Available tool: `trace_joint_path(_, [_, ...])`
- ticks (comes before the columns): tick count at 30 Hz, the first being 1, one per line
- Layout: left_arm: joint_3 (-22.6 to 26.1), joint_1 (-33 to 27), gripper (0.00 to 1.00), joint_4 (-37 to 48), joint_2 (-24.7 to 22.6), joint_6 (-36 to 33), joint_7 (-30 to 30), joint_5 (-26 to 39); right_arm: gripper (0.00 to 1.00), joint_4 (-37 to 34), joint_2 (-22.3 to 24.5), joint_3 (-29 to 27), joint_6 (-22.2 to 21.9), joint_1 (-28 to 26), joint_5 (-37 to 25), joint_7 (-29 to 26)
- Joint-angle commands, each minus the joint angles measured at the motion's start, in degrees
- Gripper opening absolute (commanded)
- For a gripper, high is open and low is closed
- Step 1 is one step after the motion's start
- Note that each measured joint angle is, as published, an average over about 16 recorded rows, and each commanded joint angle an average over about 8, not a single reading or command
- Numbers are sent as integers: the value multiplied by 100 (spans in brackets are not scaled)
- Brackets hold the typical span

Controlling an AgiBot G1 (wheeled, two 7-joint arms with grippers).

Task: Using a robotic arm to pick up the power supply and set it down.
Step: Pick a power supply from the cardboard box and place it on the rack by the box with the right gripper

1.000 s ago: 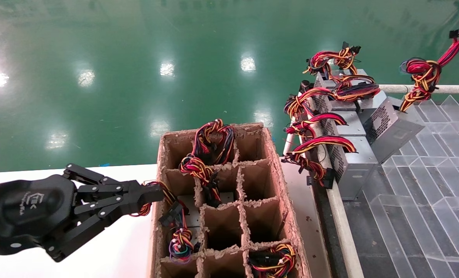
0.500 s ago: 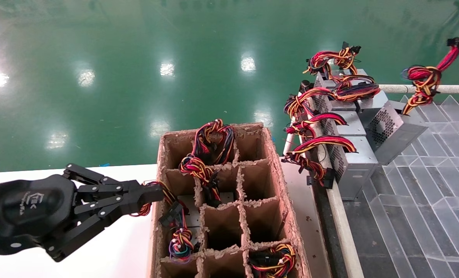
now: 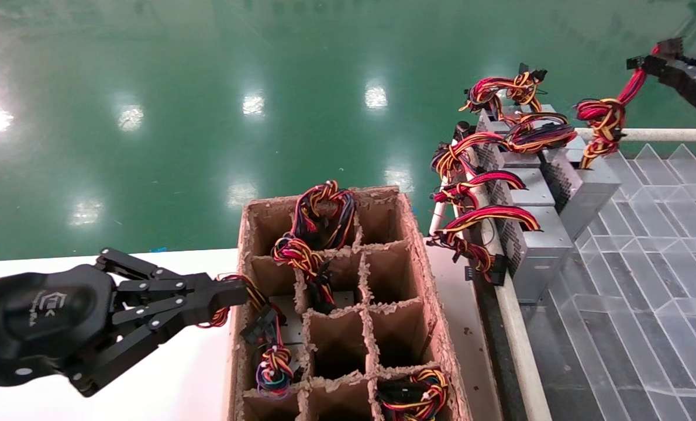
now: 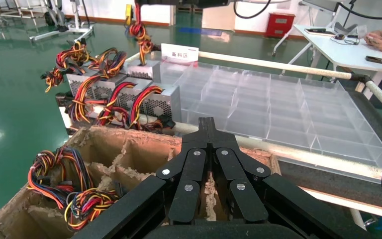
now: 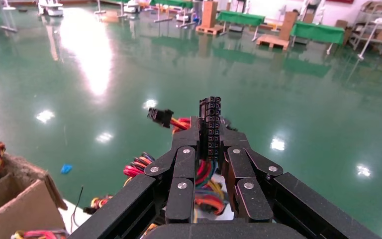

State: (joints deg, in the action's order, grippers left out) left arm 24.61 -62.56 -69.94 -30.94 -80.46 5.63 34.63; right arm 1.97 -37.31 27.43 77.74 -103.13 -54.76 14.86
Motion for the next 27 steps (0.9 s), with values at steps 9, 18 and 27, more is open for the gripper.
trace_joint_path(9, [0, 0, 0, 0, 0, 0, 0, 0, 59, -84, -123, 68, -21, 18, -96, -9])
trace_joint_path(18, [0, 0, 0, 0, 0, 0, 0, 0, 100, -143, -119, 97, -16, -9, -135, -92])
trace_joint_path(27, [0, 0, 0, 0, 0, 0, 0, 0, 100, -92, -63, 69, 125, -29, -95, 8])
